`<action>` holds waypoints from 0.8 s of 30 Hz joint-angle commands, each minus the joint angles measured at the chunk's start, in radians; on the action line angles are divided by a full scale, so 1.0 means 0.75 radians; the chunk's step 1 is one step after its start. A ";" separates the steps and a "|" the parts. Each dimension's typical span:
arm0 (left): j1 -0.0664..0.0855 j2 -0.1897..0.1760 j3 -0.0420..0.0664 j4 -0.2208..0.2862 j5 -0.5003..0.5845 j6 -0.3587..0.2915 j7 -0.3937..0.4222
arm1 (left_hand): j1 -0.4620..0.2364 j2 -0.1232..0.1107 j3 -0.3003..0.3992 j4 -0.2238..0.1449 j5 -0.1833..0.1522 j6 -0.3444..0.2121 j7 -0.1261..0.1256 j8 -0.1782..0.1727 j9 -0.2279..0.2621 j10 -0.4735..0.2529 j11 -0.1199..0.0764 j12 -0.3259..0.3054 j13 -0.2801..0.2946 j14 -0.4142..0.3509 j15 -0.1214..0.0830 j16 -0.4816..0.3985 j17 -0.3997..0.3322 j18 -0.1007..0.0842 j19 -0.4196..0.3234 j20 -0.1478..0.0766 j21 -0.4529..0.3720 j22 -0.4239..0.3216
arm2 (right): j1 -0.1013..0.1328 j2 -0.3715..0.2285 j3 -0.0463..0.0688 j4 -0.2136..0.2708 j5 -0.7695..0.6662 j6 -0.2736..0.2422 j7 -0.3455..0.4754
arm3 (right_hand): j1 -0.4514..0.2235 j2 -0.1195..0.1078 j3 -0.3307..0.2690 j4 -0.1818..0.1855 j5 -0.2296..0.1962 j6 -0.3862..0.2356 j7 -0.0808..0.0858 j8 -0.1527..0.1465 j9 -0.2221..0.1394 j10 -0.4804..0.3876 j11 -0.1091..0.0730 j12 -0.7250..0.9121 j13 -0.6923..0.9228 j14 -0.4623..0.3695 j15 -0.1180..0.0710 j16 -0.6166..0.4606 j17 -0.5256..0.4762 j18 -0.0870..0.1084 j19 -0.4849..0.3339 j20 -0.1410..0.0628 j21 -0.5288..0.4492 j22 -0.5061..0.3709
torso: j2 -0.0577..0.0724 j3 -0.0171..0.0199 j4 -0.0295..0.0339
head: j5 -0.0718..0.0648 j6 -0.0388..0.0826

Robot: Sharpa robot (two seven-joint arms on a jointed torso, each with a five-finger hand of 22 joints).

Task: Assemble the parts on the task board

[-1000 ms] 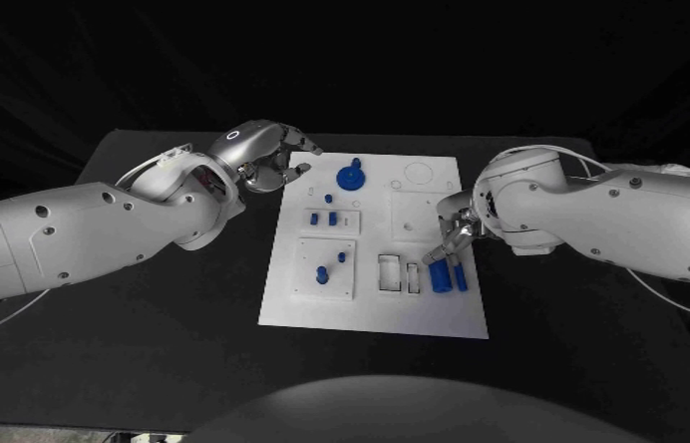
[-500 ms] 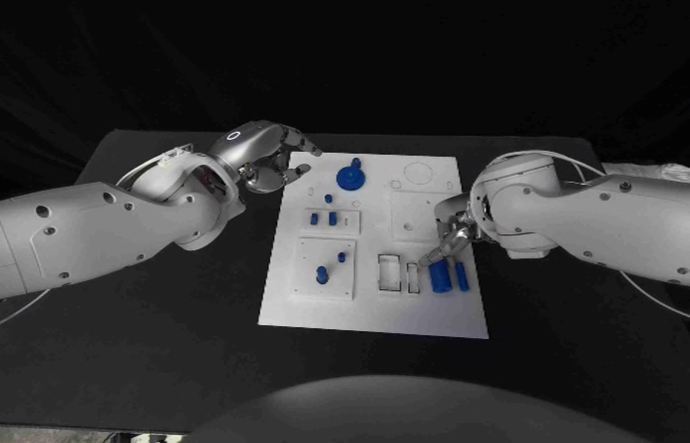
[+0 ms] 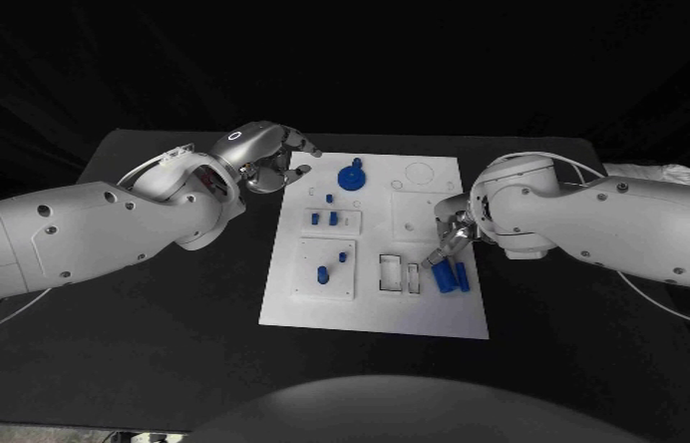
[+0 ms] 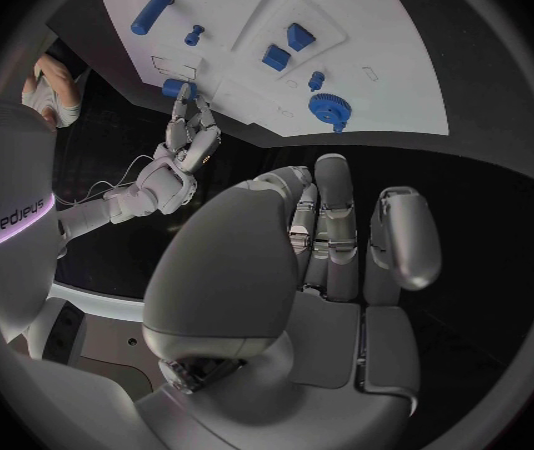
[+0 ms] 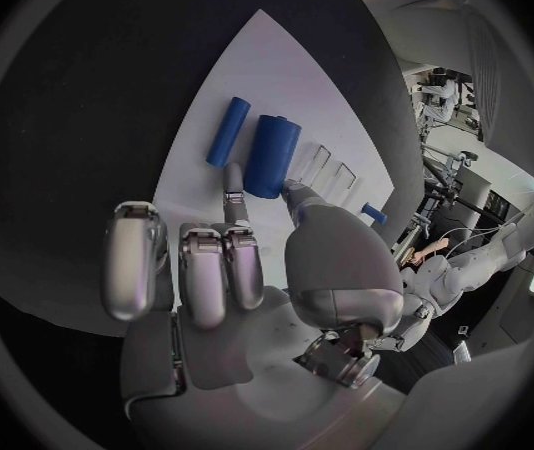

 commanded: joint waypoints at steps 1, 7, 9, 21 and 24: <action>0.000 0.002 0.001 0.004 -0.007 0.018 -0.005 | 0.012 -0.002 0.008 -0.003 0.009 0.013 0.007 0.010 0.003 0.012 0.002 0.005 0.001 0.001 0.003 0.006 -0.002 0.010 -0.007 -0.003 0.001 0.241 | -0.004 0.001 -0.001 -0.003 0.012 -0.022 -0.004 | 0.043 0.020 0.022 -0.034 0.050 0.009 -0.009 0.011 0.023 0.138 -0.011 0.005 0.351 0.137 -0.009 0.005 0.350 0.011 -0.012 -0.007 -0.020 0.239 | 0.000 0.0006 0.0003 | 0.002 0.000; 0.000 0.001 0.001 0.003 -0.007 0.020 -0.008 | 0.014 -0.001 0.009 -0.004 0.009 0.027 0.012 0.017 0.005 0.012 0.004 0.005 0.000 -0.001 0.004 0.006 -0.003 0.010 -0.007 -0.002 0.001 0.241 | -0.005 -0.007 -0.001 -0.010 0.082 -0.050 -0.002 | 0.052 0.022 0.051 -0.060 0.089 0.000 -0.012 0.018 0.057 0.138 -0.016 0.005 0.351 0.137 -0.013 0.005 0.350 0.017 -0.022 -0.012 -0.050 0.230 | -0.001 0.0001 -0.0009 | 0.005 0.000; 0.000 0.001 0.001 0.003 -0.007 0.021 -0.008 | 0.014 -0.002 0.009 -0.004 0.009 0.029 0.013 0.018 0.005 0.012 0.004 0.005 0.000 -0.001 0.004 0.005 -0.003 0.010 -0.007 -0.002 0.002 0.241 | -0.005 -0.012 -0.001 -0.012 0.106 -0.060 0.000 | 0.051 0.023 0.056 -0.064 0.095 -0.002 -0.012 0.019 0.064 0.138 -0.017 0.005 0.351 0.137 -0.014 0.005 0.350 0.019 -0.026 -0.013 -0.060 0.227 | -0.001 0.0001 -0.0007 | 0.006 0.000; 0.000 0.007 0.001 -0.003 -0.007 0.030 -0.011 | 0.014 -0.001 0.009 -0.004 0.009 0.030 0.013 0.019 0.005 0.012 0.004 0.005 0.000 -0.001 0.005 0.006 -0.002 0.010 -0.007 -0.001 0.001 0.241 | 0.031 -0.025 -0.001 -0.018 0.324 -0.108 0.005 | 0.044 0.026 0.075 -0.077 0.112 -0.004 -0.014 0.026 0.091 0.138 -0.020 0.005 0.351 0.137 -0.016 0.005 0.350 0.028 -0.044 -0.014 -0.112 0.211 | -0.001 0.0000 -0.0003 | 0.007 0.000; 0.000 0.008 0.001 -0.004 -0.007 0.033 -0.011 | 0.014 -0.001 0.009 -0.004 0.009 0.031 0.014 0.019 0.005 0.012 0.004 0.005 0.000 -0.001 0.005 0.006 -0.003 0.010 -0.007 -0.001 0.000 0.241 | 0.052 -0.018 -0.001 -0.022 0.368 -0.110 0.004 | 0.041 0.026 0.078 -0.078 0.111 -0.005 -0.014 0.027 0.094 0.138 -0.020 0.005 0.351 0.137 -0.016 0.005 0.350 0.029 -0.046 -0.015 -0.117 0.210 | -0.001 -0.0005 0.0002 | 0.006 0.000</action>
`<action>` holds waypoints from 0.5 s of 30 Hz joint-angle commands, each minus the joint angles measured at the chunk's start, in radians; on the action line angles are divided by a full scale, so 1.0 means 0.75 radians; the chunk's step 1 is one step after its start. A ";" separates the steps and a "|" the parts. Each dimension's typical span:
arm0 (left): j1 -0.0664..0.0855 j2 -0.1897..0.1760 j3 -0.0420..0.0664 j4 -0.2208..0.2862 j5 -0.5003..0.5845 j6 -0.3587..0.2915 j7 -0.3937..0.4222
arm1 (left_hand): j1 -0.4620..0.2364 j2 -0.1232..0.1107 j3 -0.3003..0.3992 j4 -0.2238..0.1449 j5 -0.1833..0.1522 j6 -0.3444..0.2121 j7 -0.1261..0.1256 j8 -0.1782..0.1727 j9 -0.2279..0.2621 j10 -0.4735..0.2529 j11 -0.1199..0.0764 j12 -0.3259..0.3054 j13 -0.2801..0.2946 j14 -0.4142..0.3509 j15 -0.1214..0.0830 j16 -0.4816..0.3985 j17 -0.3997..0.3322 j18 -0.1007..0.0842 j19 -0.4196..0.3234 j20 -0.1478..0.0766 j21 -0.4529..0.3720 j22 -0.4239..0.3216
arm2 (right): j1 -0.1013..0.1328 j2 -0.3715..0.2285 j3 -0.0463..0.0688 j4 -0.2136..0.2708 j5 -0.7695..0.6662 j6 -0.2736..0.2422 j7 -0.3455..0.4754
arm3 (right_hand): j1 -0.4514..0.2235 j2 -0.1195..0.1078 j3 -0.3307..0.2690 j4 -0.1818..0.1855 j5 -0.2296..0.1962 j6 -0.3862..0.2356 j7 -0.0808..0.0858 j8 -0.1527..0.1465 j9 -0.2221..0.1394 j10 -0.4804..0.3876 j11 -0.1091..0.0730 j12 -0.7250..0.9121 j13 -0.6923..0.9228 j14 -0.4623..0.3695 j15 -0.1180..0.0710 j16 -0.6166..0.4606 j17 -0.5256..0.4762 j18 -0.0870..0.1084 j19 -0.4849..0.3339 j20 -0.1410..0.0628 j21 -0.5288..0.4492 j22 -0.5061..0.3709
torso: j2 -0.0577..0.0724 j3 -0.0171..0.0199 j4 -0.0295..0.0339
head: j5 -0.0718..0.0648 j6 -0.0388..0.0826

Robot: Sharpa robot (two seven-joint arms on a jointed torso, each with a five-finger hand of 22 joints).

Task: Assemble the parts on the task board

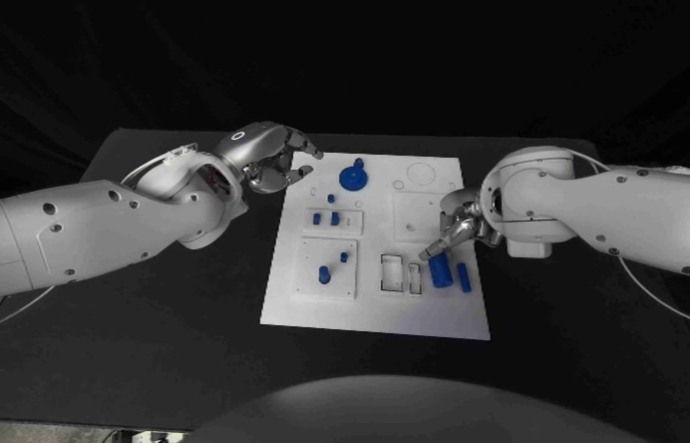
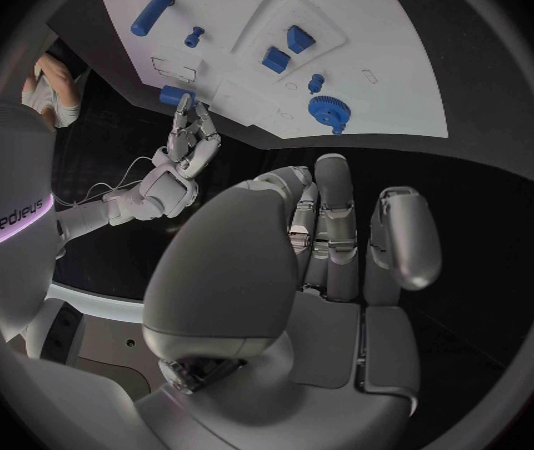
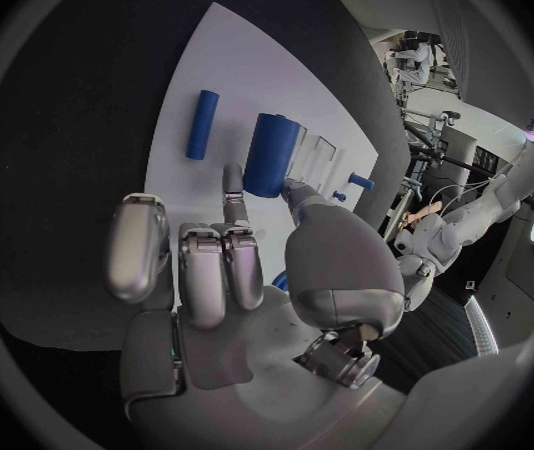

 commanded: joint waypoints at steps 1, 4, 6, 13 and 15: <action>0.000 0.004 0.001 0.000 -0.006 0.020 -0.002 | 0.014 -0.001 0.006 -0.001 0.004 0.011 0.002 0.008 0.002 0.007 0.000 0.005 0.000 -0.002 0.005 0.005 -0.003 0.010 -0.008 -0.001 -0.001 0.241 | 0.018 0.008 0.000 -0.004 0.127 -0.018 0.002 | 0.026 0.030 0.080 -0.075 0.003 -0.004 -0.007 0.007 0.005 0.139 -0.010 0.005 0.351 0.142 -0.012 0.005 0.351 0.009 -0.010 -0.001 -0.009 0.209 | 0.000 -0.0009 0.0010 | -0.002 0.000; 0.000 0.004 0.001 0.000 -0.006 0.022 -0.003 | 0.014 -0.001 0.006 -0.001 0.004 0.011 0.002 0.008 0.002 0.007 0.000 0.005 0.000 -0.002 0.005 0.005 -0.003 0.010 -0.008 -0.001 -0.001 0.241 | 0.031 0.018 0.000 -0.006 0.155 -0.015 0.000 | 0.021 0.031 0.083 -0.076 -0.001 -0.010 -0.005 0.005 0.009 0.139 -0.010 0.005 0.351 0.142 -0.012 0.005 0.351 0.010 -0.012 -0.001 -0.017 0.206 | -0.001 -0.0019 0.0013 | -0.002 0.000; 0.000 0.004 0.001 0.000 -0.006 0.023 -0.003 | 0.014 -0.001 0.006 -0.001 0.004 0.011 0.002 0.008 0.002 0.007 0.000 0.005 0.000 -0.002 0.005 0.005 -0.003 0.010 -0.008 -0.001 -0.001 0.241 | 0.038 0.025 0.000 -0.008 0.175 -0.014 -0.001 | 0.019 0.031 0.085 -0.076 -0.003 -0.012 -0.005 0.004 0.011 0.139 -0.010 0.005 0.351 0.142 -0.012 0.005 0.351 0.011 -0.013 -0.002 -0.021 0.205 | -0.001 -0.0025 0.0013 | 0.000 0.000; 0.000 0.003 0.001 -0.002 -0.006 0.026 -0.006 | 0.014 -0.001 0.006 -0.001 0.004 0.011 0.002 0.008 0.002 0.007 0.000 0.005 0.000 -0.002 0.005 0.005 -0.003 0.010 -0.008 -0.001 -0.001 0.241 | 0.046 0.065 0.000 -0.026 0.254 -0.006 -0.006 | 0.007 0.034 0.092 -0.077 -0.013 -0.026 -0.001 -0.002 0.019 0.139 -0.008 0.005 0.351 0.142 -0.012 0.005 0.351 0.015 -0.021 -0.002 -0.045 0.198 | 0.000 -0.0014 0.0012 | 0.012 0.000; 0.000 0.003 0.001 -0.002 -0.006 0.027 -0.006 | 0.014 -0.001 0.006 -0.001 0.004 0.011 0.002 0.008 0.002 0.007 0.000 0.005 0.000 -0.002 0.005 0.005 -0.003 0.010 -0.008 -0.001 -0.001 0.241 | 0.047 0.077 0.000 -0.033 0.264 -0.007 -0.007 | 0.004 0.034 0.094 -0.078 -0.016 -0.031 0.000 -0.004 0.021 0.139 -0.007 0.005 0.351 0.142 -0.011 0.005 0.351 0.017 -0.026 -0.002 -0.058 0.194 | 0.000 -0.0014 0.0013 | 0.011 0.000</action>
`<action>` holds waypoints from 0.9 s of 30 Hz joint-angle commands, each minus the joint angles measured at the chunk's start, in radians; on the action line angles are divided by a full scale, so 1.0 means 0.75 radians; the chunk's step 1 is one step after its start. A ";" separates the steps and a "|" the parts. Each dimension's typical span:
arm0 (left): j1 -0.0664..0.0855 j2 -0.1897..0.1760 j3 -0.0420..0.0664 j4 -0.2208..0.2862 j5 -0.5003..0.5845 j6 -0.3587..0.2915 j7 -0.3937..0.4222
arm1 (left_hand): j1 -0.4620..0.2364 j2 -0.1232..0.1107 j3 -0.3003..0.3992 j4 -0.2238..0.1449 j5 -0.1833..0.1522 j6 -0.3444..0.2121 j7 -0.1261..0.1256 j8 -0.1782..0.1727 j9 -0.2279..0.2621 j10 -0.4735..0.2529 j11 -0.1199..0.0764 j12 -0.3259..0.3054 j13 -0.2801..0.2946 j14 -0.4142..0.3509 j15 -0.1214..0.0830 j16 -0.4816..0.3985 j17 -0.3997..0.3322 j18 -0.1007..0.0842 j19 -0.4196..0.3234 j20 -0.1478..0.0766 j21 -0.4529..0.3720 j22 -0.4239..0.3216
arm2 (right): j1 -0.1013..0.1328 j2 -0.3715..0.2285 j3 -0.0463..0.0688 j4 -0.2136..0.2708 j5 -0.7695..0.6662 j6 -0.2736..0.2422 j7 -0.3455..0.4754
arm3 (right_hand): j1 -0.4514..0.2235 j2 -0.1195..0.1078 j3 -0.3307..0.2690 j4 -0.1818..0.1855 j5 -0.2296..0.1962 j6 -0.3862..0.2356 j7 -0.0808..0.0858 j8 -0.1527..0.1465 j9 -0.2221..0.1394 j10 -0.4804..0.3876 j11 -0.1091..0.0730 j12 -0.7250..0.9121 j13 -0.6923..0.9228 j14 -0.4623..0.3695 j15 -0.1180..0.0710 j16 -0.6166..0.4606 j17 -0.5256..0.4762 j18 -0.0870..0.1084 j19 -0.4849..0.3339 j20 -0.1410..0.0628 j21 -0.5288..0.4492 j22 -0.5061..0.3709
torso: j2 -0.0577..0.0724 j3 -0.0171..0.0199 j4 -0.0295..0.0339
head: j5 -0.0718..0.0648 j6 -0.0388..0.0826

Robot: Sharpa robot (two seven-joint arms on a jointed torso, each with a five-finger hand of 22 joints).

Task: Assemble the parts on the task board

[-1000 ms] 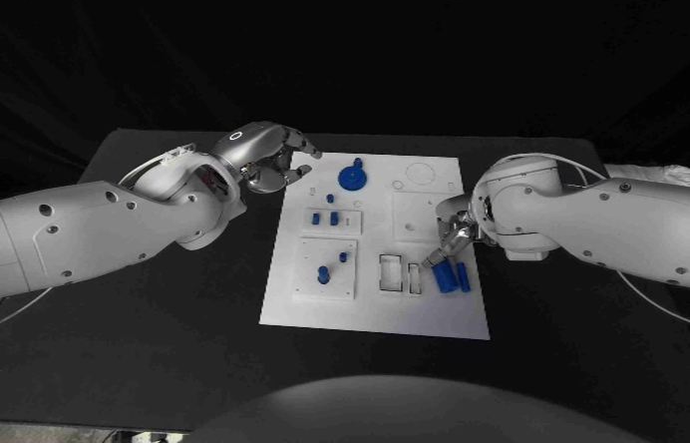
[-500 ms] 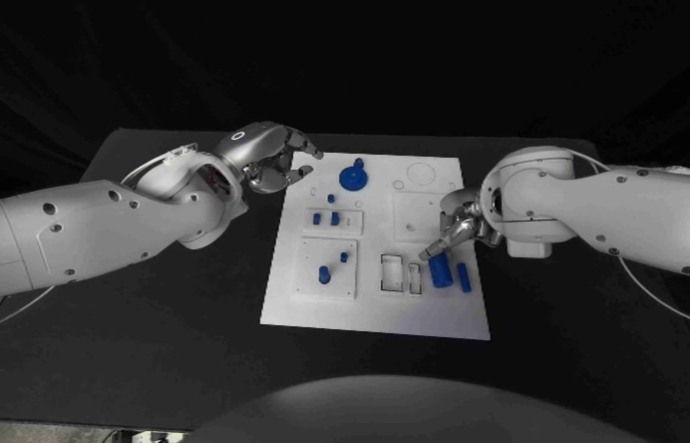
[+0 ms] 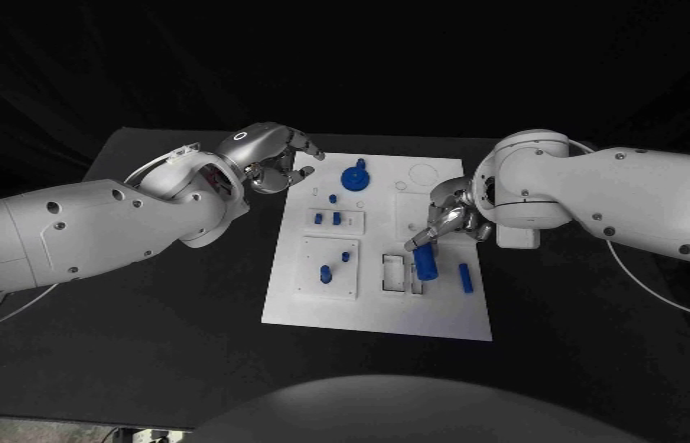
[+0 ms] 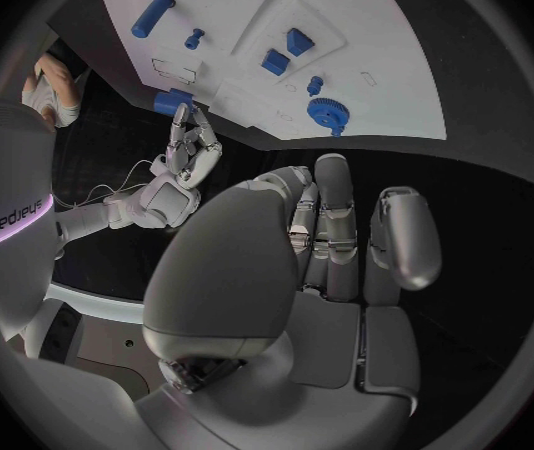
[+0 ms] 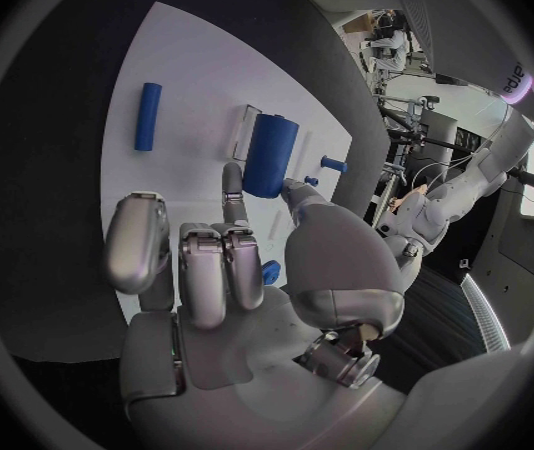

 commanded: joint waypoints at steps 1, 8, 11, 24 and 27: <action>0.000 0.002 0.001 0.001 -0.006 0.017 -0.002 | 0.014 -0.001 0.006 -0.001 0.004 0.011 0.002 0.008 0.002 0.007 0.000 0.005 0.000 -0.001 0.005 0.005 -0.001 0.010 -0.008 -0.001 -0.001 0.241 | 0.002 0.024 0.000 -0.014 0.084 0.005 -0.006 | 0.011 0.026 0.089 -0.084 -0.007 -0.014 0.002 -0.004 0.002 0.139 -0.008 0.005 0.351 0.136 -0.006 0.005 0.351 0.018 -0.012 0.003 -0.013 0.193 | 0.001 0.0005 -0.0005 | 0.001 0.000; 0.000 0.004 0.001 -0.001 -0.006 0.018 -0.002 | 0.014 -0.001 0.006 -0.001 0.004 0.011 0.002 0.008 0.002 0.007 0.000 0.005 0.000 -0.001 0.005 0.005 -0.001 0.010 -0.008 -0.001 -0.001 0.241 | -0.001 0.084 -0.001 -0.051 0.098 -0.001 -0.011 | -0.004 0.026 0.095 -0.085 -0.037 -0.026 0.006 -0.010 0.012 0.139 -0.004 0.005 0.351 0.136 -0.003 0.005 0.351 0.022 -0.020 0.005 -0.039 0.185 | 0.002 0.0014 -0.0009 | -0.002 0.000; 0.000 0.005 0.001 0.000 -0.006 0.018 -0.002 | 0.014 -0.001 0.006 -0.001 0.004 0.011 0.002 0.008 0.002 0.007 0.000 0.005 0.000 -0.001 0.005 0.005 -0.001 0.010 -0.008 -0.001 -0.001 0.241 | -0.006 0.105 -0.001 -0.062 0.094 -0.006 -0.013 | -0.008 0.027 0.097 -0.086 -0.044 -0.030 0.007 -0.013 0.014 0.139 -0.003 0.005 0.351 0.136 -0.002 0.005 0.351 0.023 -0.022 0.006 -0.046 0.183 | 0.003 0.0016 -0.0006 | -0.004 0.000; 0.000 0.001 0.001 0.004 -0.006 0.024 -0.005 | 0.014 -0.001 0.006 -0.001 0.004 0.011 0.002 0.008 0.002 0.007 0.000 0.005 0.000 -0.001 0.005 0.005 -0.001 0.010 -0.008 -0.001 -0.001 0.241 | -0.040 0.137 -0.001 -0.084 0.057 -0.023 -0.019 | -0.030 0.034 0.104 -0.085 -0.091 -0.042 0.013 -0.022 0.025 0.139 0.003 0.005 0.351 0.136 0.003 0.005 0.351 0.025 -0.025 0.010 -0.067 0.177 | 0.002 0.0018 -0.0018 | 0.000 0.000; 0.000 0.002 0.001 0.004 -0.006 0.026 -0.005 | 0.014 -0.001 0.006 -0.001 0.004 0.011 0.002 0.008 0.002 0.007 0.000 0.005 0.000 -0.001 0.005 0.005 -0.001 0.010 -0.008 -0.001 -0.001 0.241 | -0.046 0.140 -0.001 -0.086 0.050 -0.025 -0.020 | -0.035 0.036 0.104 -0.084 -0.100 -0.044 0.014 -0.024 0.027 0.139 0.003 0.005 0.351 0.136 0.003 0.005 0.351 0.026 -0.025 0.011 -0.072 0.175 | 0.001 0.0018 -0.0018 | -0.001 0.000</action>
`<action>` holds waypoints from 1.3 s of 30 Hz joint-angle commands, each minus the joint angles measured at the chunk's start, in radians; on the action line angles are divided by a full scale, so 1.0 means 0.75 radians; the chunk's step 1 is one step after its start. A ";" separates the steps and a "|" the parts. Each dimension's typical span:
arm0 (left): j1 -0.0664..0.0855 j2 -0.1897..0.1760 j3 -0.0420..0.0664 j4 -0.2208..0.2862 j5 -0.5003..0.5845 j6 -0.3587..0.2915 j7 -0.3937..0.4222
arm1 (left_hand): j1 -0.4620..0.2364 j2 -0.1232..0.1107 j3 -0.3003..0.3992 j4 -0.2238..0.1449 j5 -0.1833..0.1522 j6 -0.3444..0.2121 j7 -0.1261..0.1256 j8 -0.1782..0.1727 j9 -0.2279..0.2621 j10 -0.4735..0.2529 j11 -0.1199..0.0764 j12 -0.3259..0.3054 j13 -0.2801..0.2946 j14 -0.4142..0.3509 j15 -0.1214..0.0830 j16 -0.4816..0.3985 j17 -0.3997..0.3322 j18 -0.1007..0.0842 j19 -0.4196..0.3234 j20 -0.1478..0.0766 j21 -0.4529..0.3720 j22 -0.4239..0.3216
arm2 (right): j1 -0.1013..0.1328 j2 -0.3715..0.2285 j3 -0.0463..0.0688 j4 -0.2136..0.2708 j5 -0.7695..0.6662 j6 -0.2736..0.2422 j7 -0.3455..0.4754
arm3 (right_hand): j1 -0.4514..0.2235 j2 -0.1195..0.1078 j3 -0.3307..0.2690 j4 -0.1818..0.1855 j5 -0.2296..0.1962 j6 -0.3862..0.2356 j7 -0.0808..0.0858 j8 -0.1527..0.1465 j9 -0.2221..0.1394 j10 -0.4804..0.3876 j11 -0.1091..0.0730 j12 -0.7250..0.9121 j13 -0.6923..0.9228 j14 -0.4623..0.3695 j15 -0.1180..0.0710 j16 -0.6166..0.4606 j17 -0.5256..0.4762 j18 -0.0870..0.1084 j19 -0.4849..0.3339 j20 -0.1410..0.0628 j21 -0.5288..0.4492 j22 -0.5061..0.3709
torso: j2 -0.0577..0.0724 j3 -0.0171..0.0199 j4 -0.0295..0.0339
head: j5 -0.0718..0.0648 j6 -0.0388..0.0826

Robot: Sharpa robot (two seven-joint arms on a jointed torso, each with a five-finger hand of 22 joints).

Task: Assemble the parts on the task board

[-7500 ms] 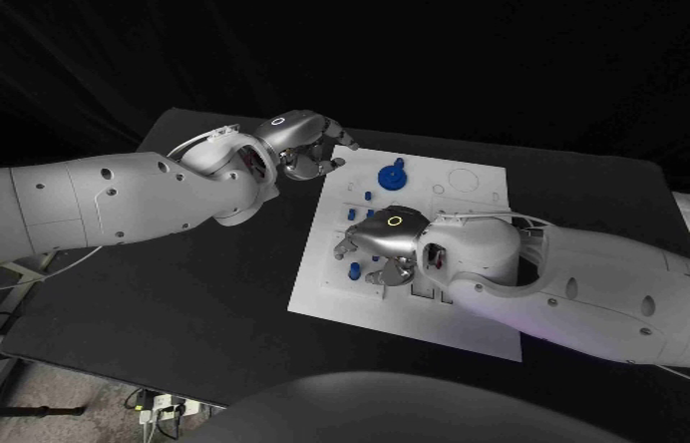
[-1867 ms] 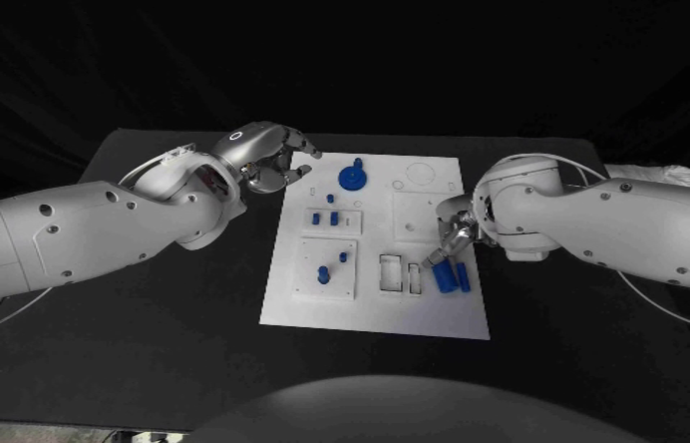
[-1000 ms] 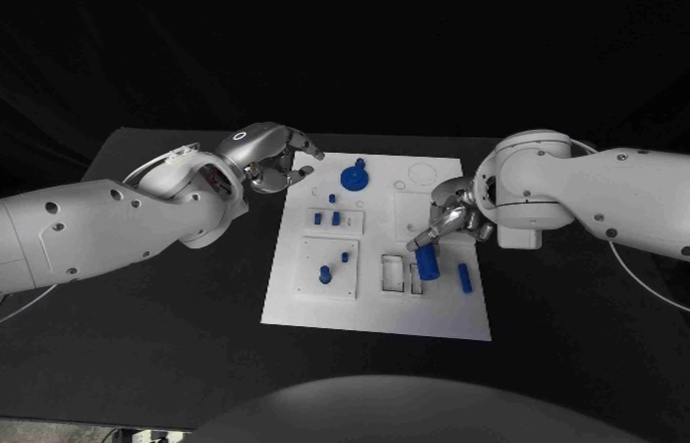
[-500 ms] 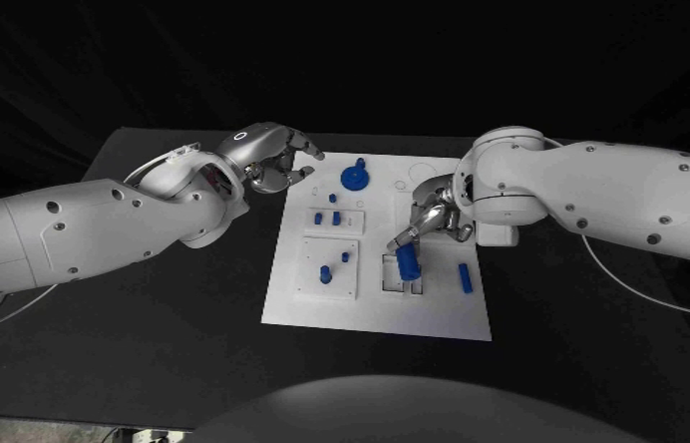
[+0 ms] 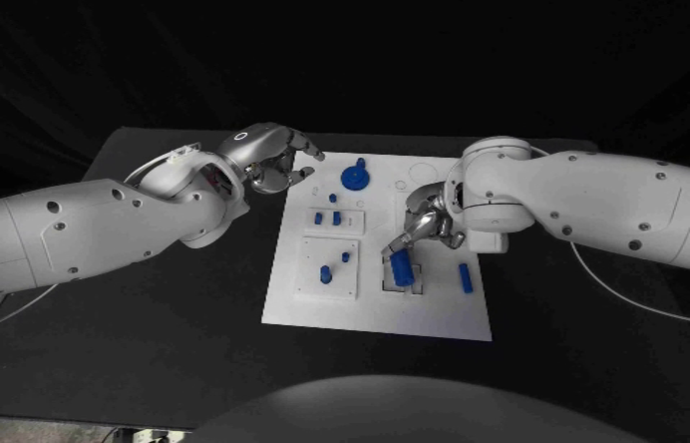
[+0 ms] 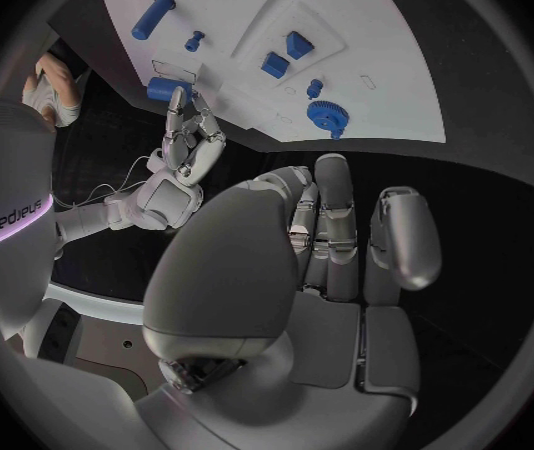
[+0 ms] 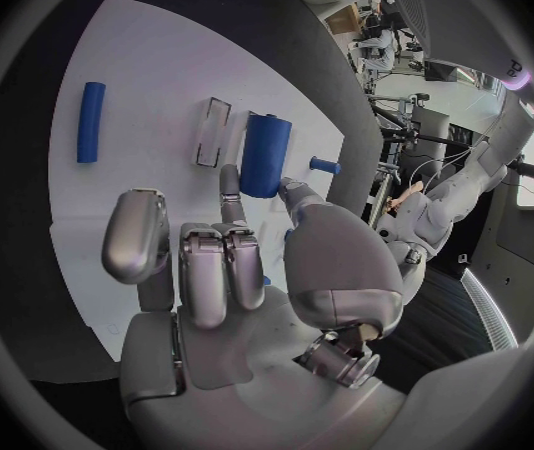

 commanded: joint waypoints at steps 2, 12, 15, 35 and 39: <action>0.000 0.002 0.001 0.004 -0.006 0.017 -0.001 | 0.014 -0.001 0.006 -0.001 0.005 0.011 0.002 0.008 0.001 0.007 0.000 0.005 0.000 -0.001 0.005 0.005 -0.002 0.010 -0.008 -0.001 -0.001 0.241 | -0.008 0.005 0.000 -0.003 -0.027 -0.002 -0.009 | -0.025 0.009 0.066 -0.051 -0.026 -0.011 0.000 -0.007 0.005 0.138 0.004 0.005 0.350 0.137 0.005 0.005 0.351 0.027 -0.006 0.003 -0.015 0.174 | -0.001 0.0004 -0.0010 | 0.000 0.000; 0.000 0.004 0.001 0.004 -0.006 0.024 -0.002 | 0.014 -0.001 0.006 -0.001 0.005 0.012 0.002 0.009 0.001 0.008 0.001 0.006 0.000 -0.002 0.006 0.004 -0.003 0.010 -0.008 -0.001 -0.001 0.241 | -0.020 0.011 0.000 -0.006 -0.047 -0.002 -0.010 | -0.087 0.026 0.051 -0.016 -0.126 -0.012 0.002 -0.017 0.018 0.138 0.006 0.005 0.350 0.137 0.007 0.005 0.351 0.027 0.000 0.005 -0.028 0.172 | -0.001 0.0003 0.0001 | 0.001 0.000; 0.000 0.004 0.001 0.003 -0.006 0.027 -0.003 | 0.015 -0.001 0.007 -0.001 0.005 0.013 0.002 0.009 0.001 0.008 0.001 0.006 0.000 -0.003 0.006 0.004 -0.003 0.010 -0.008 -0.001 -0.001 0.241 | -0.021 0.011 0.000 -0.005 -0.049 -0.001 -0.010 | -0.098 0.029 0.047 -0.009 -0.153 -0.011 0.002 -0.019 0.021 0.138 0.006 0.005 0.350 0.137 0.007 0.005 0.351 0.028 0.001 0.005 -0.032 0.171 | -0.001 -0.0001 0.0000 | 0.001 0.000; 0.000 0.003 0.001 0.003 -0.006 0.038 -0.008 | 0.024 0.002 0.015 -0.007 0.019 0.020 0.005 0.013 0.002 0.010 0.002 0.007 -0.001 -0.004 0.006 0.004 -0.002 0.010 -0.008 0.000 -0.001 0.241 | -0.025 -0.007 0.000 0.009 -0.064 0.004 -0.006 | -0.122 -0.002 -0.015 -0.015 -0.386 -0.015 0.007 -0.041 0.033 0.138 0.009 0.005 0.350 0.137 0.009 0.005 0.351 0.037 -0.006 0.008 -0.106 0.151 | -0.001 0.0001 -0.0007 | 0.006 0.000; 0.000 0.004 0.001 0.003 -0.007 0.041 -0.009 | 0.025 0.002 0.016 -0.007 0.023 0.026 0.008 0.016 0.002 0.011 0.003 0.007 -0.001 -0.005 0.007 0.003 -0.004 0.010 -0.008 0.000 0.000 0.241 | -0.026 -0.011 0.000 0.010 -0.060 0.001 -0.005 | -0.145 -0.003 -0.040 0.003 -0.429 -0.014 0.007 -0.045 0.036 0.138 0.010 0.005 0.350 0.137 0.010 0.005 0.351 0.038 -0.006 0.009 -0.118 0.148 | 0.000 0.0000 -0.0007 | 0.006 0.000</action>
